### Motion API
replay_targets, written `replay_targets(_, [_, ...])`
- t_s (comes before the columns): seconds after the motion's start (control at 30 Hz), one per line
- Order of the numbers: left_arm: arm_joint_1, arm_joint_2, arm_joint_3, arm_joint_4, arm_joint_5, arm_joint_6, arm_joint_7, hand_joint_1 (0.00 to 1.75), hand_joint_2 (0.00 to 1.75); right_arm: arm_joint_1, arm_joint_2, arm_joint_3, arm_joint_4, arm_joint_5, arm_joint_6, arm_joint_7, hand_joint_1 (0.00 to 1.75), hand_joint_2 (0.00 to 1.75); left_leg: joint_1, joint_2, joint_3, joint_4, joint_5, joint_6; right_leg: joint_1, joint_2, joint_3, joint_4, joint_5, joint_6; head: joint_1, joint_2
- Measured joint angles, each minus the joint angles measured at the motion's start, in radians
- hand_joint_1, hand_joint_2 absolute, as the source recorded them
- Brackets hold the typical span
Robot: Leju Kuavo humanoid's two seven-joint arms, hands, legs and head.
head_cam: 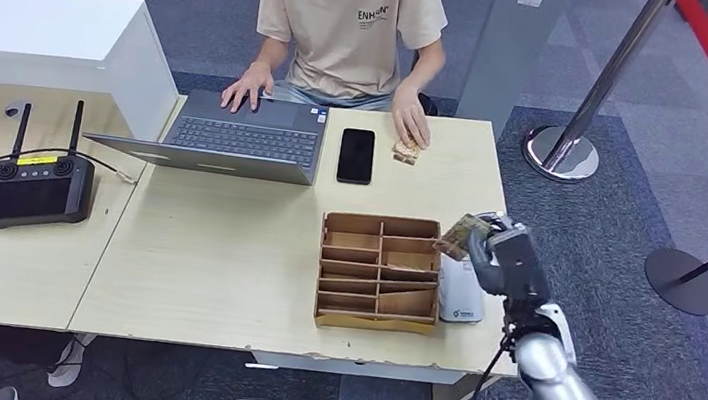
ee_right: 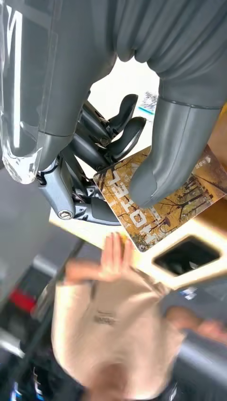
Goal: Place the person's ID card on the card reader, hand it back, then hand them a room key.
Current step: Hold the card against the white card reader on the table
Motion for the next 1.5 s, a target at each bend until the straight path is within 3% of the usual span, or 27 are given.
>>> replay_targets(0.1, [-0.002, -0.003, 0.000, 0.000, -0.009, -0.001, 0.003, 0.00, 0.00, -0.053, 0.000, -0.036, 0.167, -0.132, 0.028, -0.094, 1.75, 1.75, 0.000, 0.000, -0.001, 0.000, 0.001, 0.000, 0.000, -0.001, 0.000, 0.000, 0.001, 0.000, 0.000, 0.000])
replay_targets(0.33, [-0.005, -0.005, 0.000, 0.000, -0.015, -0.002, 0.003, 0.00, 0.00, -0.072, 0.012, -0.064, 0.358, -0.149, 0.013, -0.071, 1.75, 1.75, -0.001, 0.000, -0.002, 0.001, 0.000, 0.000, -0.001, 0.000, -0.002, 0.000, 0.001, 0.001, 0.000, 0.000])
replay_targets(0.8, [-0.005, -0.006, 0.000, 0.000, -0.026, -0.002, 0.000, 0.00, 0.00, -0.074, 0.027, -0.079, 0.482, -0.154, 0.007, -0.073, 1.75, 1.75, 0.000, 0.001, -0.002, 0.000, 0.000, 0.000, 0.000, 0.000, -0.003, 0.000, 0.001, 0.001, 0.000, 0.000])
replay_targets(1.5, [-0.005, -0.006, 0.000, 0.000, -0.043, -0.003, 0.001, 0.00, 0.00, -0.089, 0.042, -0.072, 0.527, -0.163, 0.080, -0.042, 1.75, 1.75, 0.000, 0.001, -0.002, 0.000, 0.000, 0.000, 0.000, 0.000, -0.003, 0.000, 0.001, 0.001, 0.000, 0.000])
